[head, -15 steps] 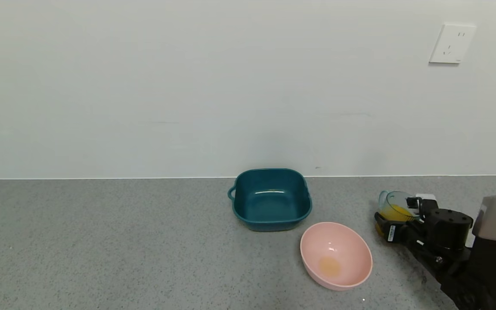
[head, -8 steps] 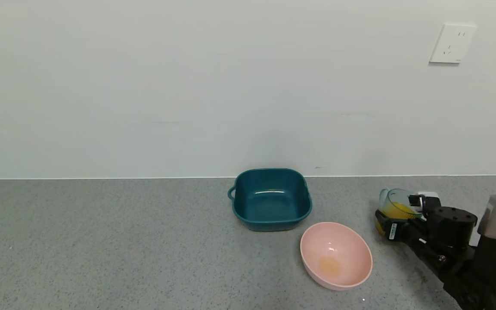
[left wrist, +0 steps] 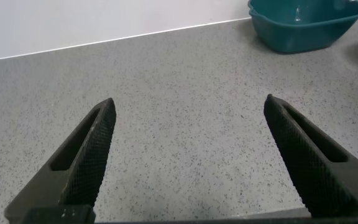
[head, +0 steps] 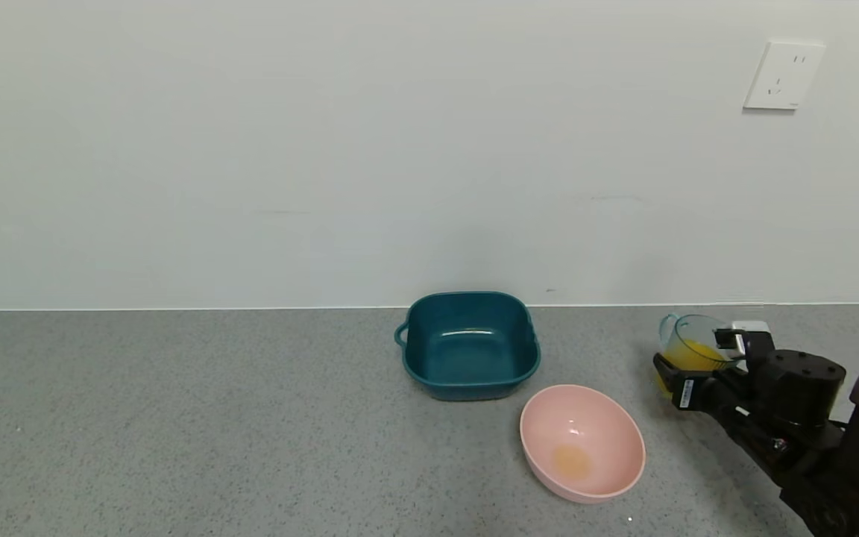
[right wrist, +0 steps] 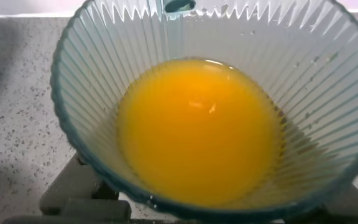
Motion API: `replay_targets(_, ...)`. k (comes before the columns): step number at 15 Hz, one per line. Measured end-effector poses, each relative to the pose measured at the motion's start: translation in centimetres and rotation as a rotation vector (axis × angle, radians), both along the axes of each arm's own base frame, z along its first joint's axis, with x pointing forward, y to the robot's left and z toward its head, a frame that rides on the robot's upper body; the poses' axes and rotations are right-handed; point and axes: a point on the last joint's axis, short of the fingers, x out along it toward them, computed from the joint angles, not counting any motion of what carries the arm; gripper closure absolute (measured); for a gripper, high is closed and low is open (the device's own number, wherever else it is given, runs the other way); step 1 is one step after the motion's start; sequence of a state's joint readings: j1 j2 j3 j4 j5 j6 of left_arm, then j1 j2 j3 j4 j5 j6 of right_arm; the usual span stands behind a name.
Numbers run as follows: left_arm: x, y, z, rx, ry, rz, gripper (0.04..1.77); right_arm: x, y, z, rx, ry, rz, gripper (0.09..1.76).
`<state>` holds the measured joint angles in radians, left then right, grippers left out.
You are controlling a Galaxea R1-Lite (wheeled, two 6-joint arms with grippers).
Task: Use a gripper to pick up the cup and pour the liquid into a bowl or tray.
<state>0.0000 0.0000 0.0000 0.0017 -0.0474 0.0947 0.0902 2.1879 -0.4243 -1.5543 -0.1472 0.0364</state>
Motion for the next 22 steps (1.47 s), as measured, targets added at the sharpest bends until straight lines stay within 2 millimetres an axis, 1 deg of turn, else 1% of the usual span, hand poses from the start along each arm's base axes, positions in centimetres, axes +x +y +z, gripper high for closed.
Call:
replay_targets(5, 0.0, 0.0, 0.0, 0.0, 0.0, 0.0, 0.09, -0.7, -0.2, 1.3, -0.033, -0.026, 0.028, 0.49)
replay_targets(11, 0.0, 0.0, 0.0, 0.0, 0.0, 0.0, 0.09, -1.4, 0.1, 2.5, -0.098, -0.052, 0.06, 0.49)
replay_targets(16, 0.0, 0.0, 0.0, 0.0, 0.0, 0.0, 0.09, -1.8, 0.3, 2.9, -0.163, -0.059, 0.079, 0.49)
replay_targets(22, 0.0, 0.0, 0.0, 0.0, 0.0, 0.0, 0.09, -2.9, 1.0, 3.3, -0.236, -0.053, 0.125, 0.5)
